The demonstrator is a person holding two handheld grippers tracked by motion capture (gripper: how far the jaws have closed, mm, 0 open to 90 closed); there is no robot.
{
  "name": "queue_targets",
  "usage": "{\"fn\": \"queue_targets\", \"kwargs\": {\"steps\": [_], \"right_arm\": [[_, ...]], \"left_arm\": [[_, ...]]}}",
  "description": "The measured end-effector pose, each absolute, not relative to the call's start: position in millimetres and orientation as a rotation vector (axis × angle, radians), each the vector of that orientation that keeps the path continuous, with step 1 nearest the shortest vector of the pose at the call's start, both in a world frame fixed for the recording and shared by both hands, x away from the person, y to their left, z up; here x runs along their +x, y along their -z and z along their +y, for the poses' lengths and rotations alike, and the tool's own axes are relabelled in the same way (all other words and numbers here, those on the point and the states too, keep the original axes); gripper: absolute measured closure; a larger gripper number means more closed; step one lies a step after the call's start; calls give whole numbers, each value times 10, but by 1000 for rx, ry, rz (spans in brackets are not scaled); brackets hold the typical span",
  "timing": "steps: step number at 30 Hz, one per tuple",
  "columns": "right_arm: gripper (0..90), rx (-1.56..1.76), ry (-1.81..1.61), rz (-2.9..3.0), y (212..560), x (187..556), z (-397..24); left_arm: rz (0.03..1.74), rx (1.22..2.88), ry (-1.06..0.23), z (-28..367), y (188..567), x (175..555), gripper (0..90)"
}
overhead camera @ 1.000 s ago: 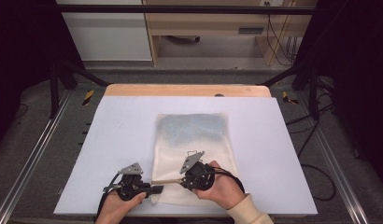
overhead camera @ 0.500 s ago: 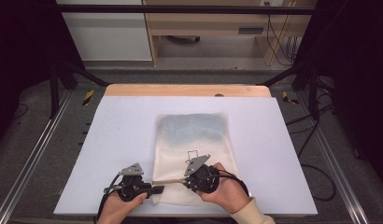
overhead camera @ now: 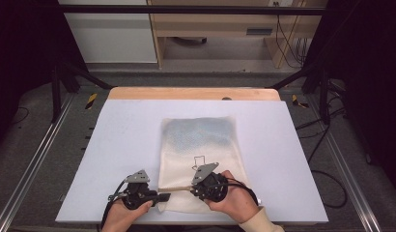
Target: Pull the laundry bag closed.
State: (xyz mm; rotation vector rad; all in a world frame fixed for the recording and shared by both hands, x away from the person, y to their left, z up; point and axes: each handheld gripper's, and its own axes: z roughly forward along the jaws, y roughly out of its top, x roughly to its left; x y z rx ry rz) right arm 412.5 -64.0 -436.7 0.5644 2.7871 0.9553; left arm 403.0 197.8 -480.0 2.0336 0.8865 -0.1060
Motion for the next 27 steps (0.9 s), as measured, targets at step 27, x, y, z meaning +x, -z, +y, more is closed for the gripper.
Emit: {"fn": "queue_targets", "kwargs": {"steps": [27], "right_arm": [[821, 561, -953, 2776, 4367, 4126, -642]], "left_arm": [[885, 2036, 96, 1980, 4791, 4028, 824]]}}
